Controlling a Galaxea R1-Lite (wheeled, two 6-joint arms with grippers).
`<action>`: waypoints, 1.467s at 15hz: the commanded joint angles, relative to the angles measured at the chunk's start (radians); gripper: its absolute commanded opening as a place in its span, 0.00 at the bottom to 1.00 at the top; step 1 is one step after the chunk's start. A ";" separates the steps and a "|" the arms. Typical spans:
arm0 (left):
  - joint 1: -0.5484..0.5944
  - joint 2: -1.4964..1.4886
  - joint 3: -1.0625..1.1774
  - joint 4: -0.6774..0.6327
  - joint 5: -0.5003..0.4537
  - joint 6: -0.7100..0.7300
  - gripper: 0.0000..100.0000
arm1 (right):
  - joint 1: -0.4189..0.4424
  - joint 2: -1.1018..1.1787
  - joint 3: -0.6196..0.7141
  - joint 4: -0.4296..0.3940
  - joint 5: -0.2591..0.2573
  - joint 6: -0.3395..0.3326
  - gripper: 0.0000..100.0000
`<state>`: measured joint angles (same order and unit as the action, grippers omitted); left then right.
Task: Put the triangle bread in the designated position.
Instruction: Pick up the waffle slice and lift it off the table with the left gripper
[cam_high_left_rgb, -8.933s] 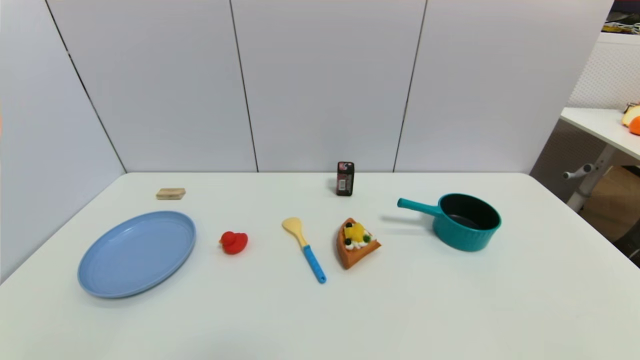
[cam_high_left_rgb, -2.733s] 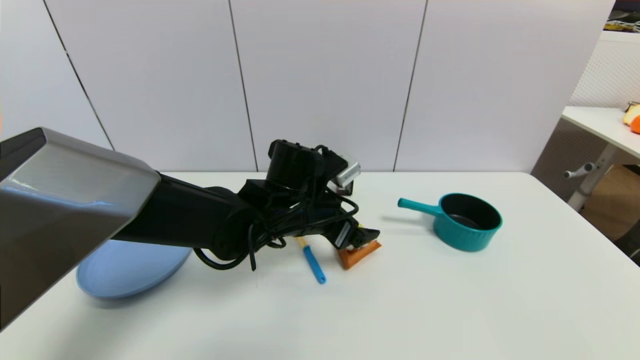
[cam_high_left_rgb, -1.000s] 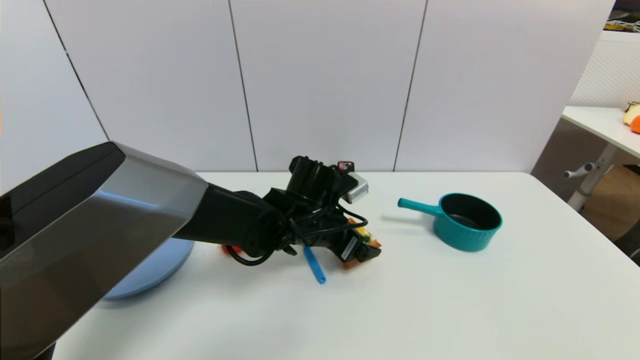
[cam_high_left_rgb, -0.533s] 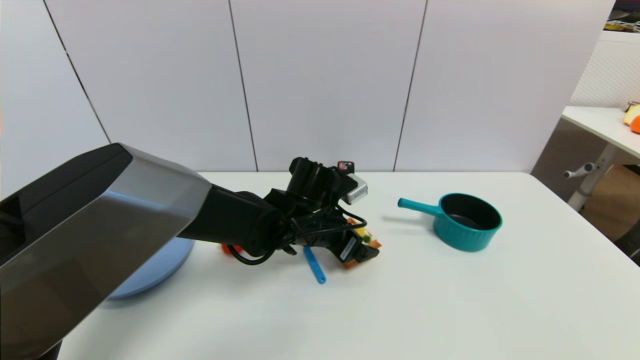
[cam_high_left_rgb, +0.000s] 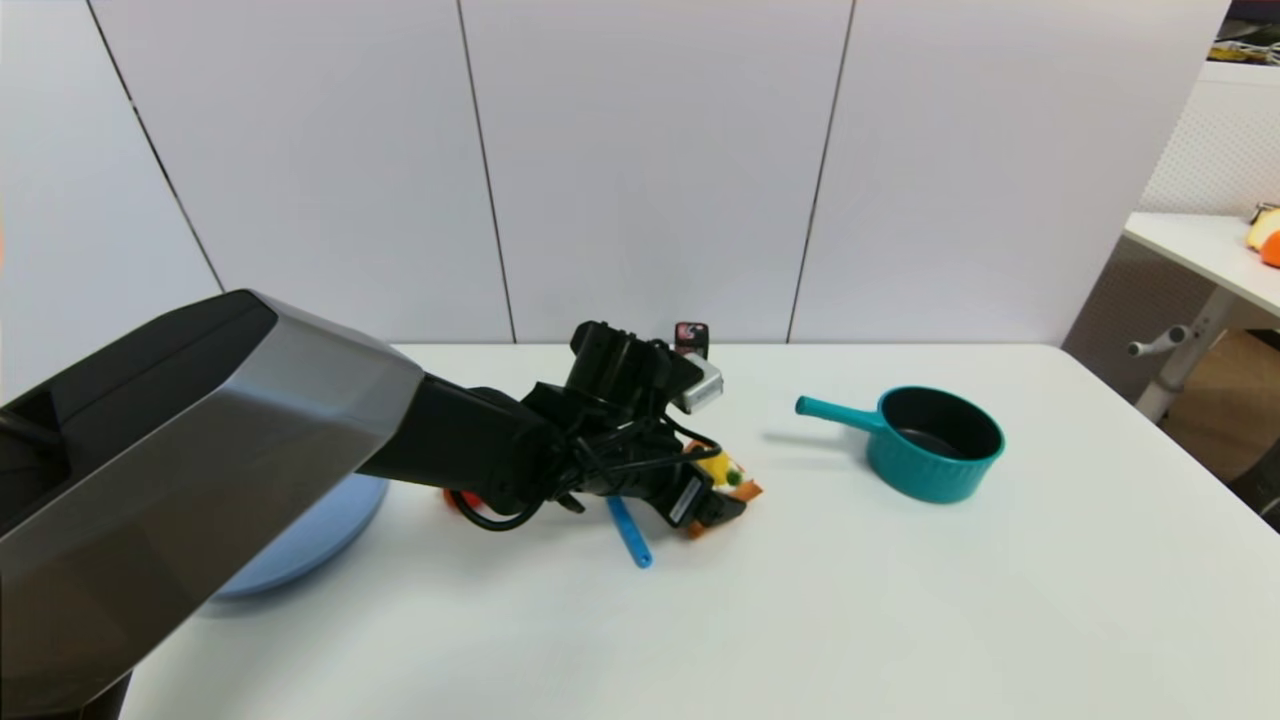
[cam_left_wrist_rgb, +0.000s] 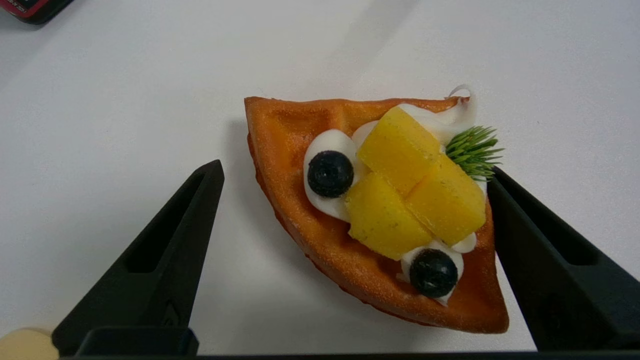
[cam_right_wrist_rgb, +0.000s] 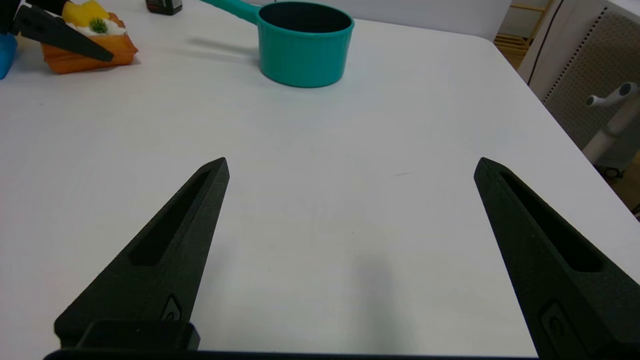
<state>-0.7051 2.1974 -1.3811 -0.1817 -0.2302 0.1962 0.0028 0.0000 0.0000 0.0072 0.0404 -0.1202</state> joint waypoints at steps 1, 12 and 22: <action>-0.001 0.007 -0.004 -0.001 -0.001 0.000 1.00 | 0.000 0.002 0.002 0.000 0.001 -0.001 1.00; -0.011 0.007 -0.007 -0.001 0.006 0.000 1.00 | 0.000 0.002 0.002 0.000 0.001 -0.001 1.00; -0.020 -0.001 -0.006 -0.001 0.005 -0.003 0.00 | 0.000 0.002 0.002 0.000 0.001 -0.001 1.00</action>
<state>-0.7240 2.1981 -1.3883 -0.1813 -0.2240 0.1932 0.0028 0.0000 0.0000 0.0077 0.0404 -0.1202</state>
